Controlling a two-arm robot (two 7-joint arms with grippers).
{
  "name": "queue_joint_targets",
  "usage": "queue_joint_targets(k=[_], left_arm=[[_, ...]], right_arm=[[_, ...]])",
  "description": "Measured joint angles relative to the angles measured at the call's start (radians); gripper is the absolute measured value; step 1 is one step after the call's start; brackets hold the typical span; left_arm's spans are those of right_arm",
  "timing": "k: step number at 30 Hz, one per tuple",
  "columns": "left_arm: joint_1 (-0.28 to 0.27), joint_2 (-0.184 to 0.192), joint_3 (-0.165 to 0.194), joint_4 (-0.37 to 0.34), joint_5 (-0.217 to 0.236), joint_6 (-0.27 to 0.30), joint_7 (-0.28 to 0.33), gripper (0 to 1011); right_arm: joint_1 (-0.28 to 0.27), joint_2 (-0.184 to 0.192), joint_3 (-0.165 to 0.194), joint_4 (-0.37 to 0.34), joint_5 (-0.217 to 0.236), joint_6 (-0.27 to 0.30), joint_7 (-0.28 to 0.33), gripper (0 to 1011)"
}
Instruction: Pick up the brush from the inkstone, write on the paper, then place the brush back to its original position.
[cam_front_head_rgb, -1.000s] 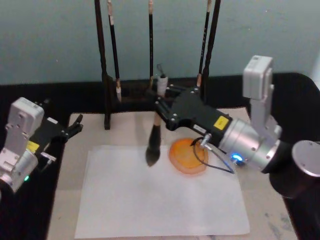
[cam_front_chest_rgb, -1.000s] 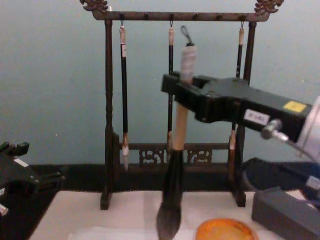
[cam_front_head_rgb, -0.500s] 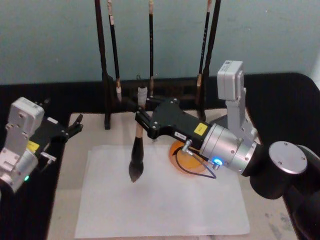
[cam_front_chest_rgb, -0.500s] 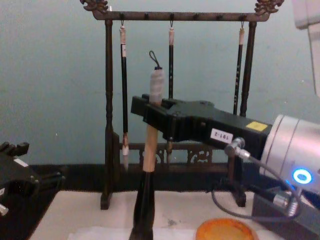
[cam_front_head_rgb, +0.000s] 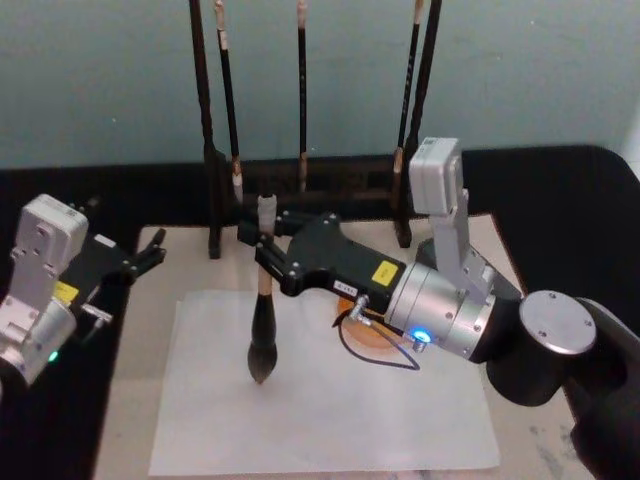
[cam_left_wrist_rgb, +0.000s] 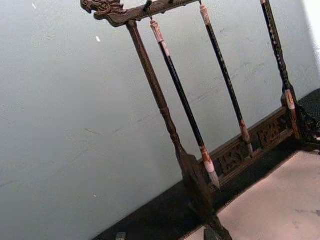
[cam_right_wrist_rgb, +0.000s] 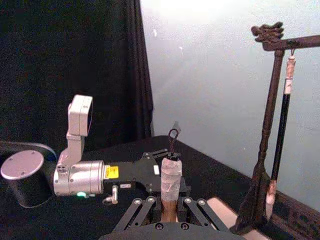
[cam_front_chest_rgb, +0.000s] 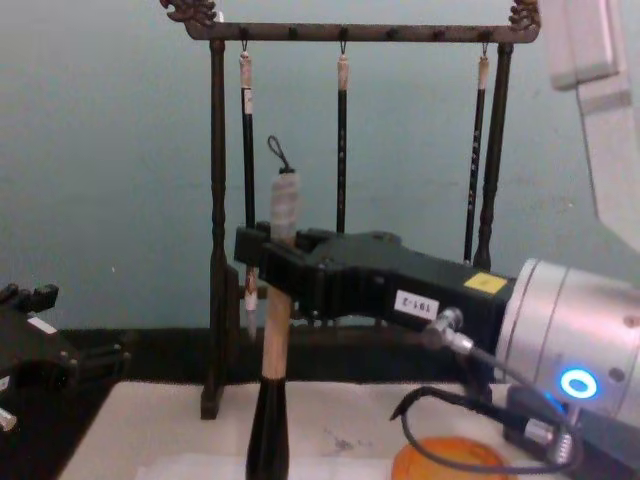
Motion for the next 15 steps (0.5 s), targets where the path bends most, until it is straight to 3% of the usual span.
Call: queue_joint_targets(k=[15], left_arm=[[0.0,0.0,0.0,0.0,0.0,0.0,0.0,1010]], right_arm=[[0.018,-0.019,0.006,0.054,-0.019,-0.003,0.014,156]])
